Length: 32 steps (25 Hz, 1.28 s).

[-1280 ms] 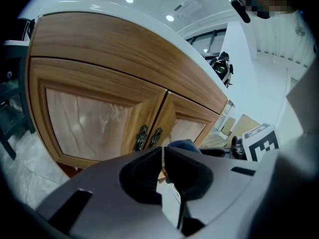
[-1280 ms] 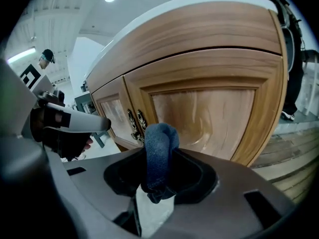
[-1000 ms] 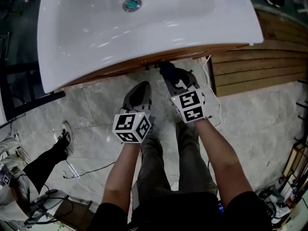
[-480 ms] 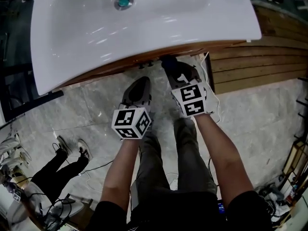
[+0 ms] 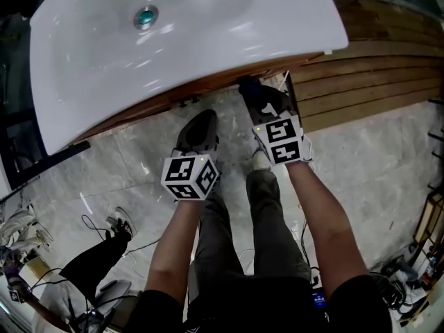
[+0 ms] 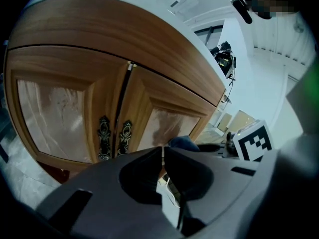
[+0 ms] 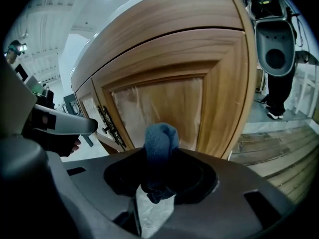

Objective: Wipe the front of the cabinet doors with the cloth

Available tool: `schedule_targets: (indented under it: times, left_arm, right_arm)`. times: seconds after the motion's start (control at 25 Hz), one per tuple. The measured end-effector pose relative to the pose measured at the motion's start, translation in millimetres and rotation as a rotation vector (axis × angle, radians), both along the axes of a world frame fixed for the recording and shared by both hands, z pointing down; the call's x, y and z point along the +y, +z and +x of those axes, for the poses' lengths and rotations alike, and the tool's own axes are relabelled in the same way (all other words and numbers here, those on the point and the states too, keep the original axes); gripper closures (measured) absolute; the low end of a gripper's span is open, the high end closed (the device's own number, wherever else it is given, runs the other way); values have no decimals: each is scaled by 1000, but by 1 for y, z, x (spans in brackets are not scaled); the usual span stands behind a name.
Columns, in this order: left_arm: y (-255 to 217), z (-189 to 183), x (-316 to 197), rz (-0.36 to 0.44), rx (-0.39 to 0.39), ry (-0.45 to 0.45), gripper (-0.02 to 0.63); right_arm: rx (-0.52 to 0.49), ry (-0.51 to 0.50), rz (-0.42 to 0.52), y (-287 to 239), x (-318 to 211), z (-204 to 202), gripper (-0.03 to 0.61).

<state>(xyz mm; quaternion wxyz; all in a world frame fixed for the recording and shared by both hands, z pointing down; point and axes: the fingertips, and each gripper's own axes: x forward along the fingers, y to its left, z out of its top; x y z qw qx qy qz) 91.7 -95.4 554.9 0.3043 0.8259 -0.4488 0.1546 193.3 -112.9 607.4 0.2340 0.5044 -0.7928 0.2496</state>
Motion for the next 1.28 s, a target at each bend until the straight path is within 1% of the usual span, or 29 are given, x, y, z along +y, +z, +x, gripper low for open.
schedule_targets:
  times: [0.36,0.56,0.8,0.92,1.28]
  left_arm:
    - [1,43,-2,-3,-7,49,592]
    - [0,60,-3,3,-5,58,592]
    - [-1,69,-1,-4,-7,54,592]
    - [-11,70,3,-1,-13,60,592]
    - [-42,59,13,4,-6,51,592]
  right_arm:
    - [-5,68,-16,4,2,54,426]
    - [0,74,-23,7,6,73,426]
    - [-30,67,-44,2,15,78,426]
    - [-40,65,-44,-12,25,80,426]
    - [-37,62,-25,-59,45,74,426]
